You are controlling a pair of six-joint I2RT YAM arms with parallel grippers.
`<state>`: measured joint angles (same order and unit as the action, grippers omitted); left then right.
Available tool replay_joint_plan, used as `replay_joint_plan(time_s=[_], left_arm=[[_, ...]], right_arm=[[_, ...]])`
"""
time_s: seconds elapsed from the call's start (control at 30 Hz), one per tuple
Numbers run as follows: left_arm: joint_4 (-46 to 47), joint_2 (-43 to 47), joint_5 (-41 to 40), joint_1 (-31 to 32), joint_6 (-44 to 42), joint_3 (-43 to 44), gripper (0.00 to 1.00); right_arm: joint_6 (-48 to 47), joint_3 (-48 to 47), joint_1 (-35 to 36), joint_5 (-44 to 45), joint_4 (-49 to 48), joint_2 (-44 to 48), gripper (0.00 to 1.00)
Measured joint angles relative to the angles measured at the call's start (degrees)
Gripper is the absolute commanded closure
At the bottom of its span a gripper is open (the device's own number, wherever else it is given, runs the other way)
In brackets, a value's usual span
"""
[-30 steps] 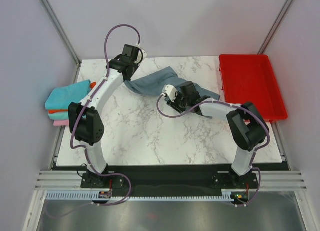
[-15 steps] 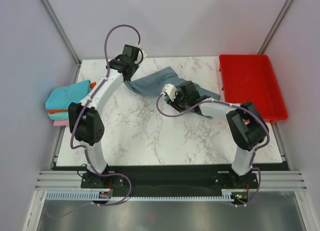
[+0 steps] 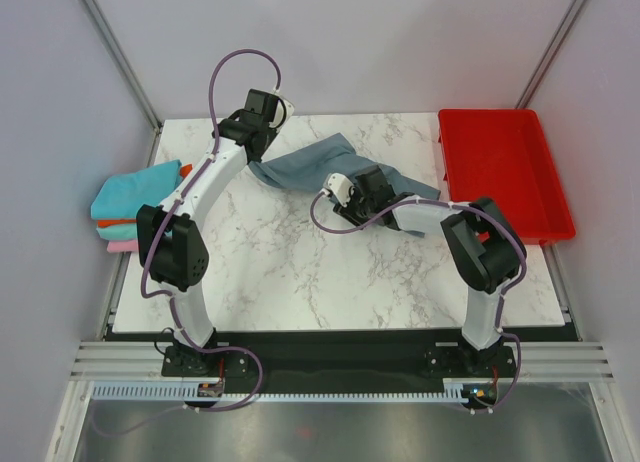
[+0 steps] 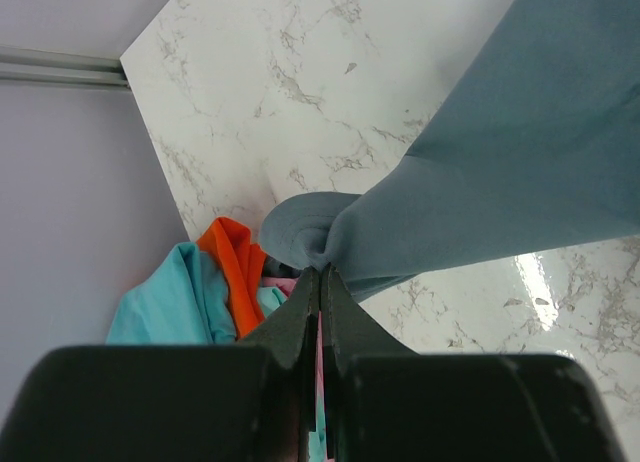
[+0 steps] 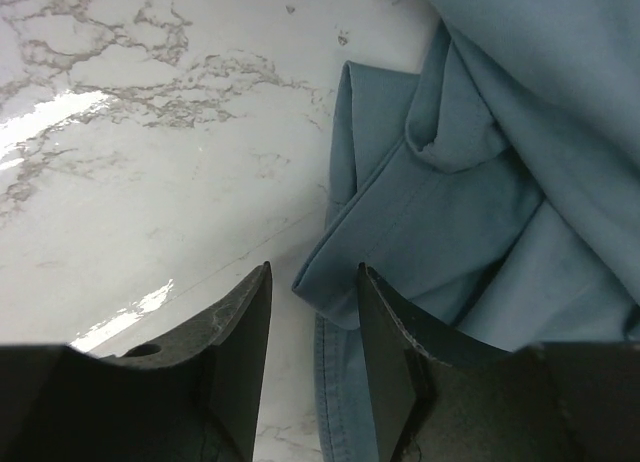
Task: Fold and stack the t-shirts
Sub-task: Flatten the tshirt out
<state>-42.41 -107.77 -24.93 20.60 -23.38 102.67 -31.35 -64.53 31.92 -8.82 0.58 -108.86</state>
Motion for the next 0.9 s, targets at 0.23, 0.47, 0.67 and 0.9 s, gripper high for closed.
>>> replay_joint_plan(time_s=[0.23,0.47,0.67,0.9], left_arm=[[-0.33,0.0,0.0,0.0,0.0,0.0,0.98],[-0.57,-0.02,0.02,0.0,0.02,0.0,0.98],[-0.81,-0.22,0.48,0.0,0.17,0.2,0.98],[-1.68,-0.17,2.34,0.0,1.4,1.01,0.98]], right_arm=[[-0.2,-0.76,0.0,1.49,0.2,-0.96,0.64],[-0.33,-1.29,0.0,2.99,-0.17,-0.59,0.89],[-0.17,-1.29,0.0,4.66,-0.11,0.63,1.0],[-0.61,-2.23,-0.26,9.27,2.51,9.01,1.0]])
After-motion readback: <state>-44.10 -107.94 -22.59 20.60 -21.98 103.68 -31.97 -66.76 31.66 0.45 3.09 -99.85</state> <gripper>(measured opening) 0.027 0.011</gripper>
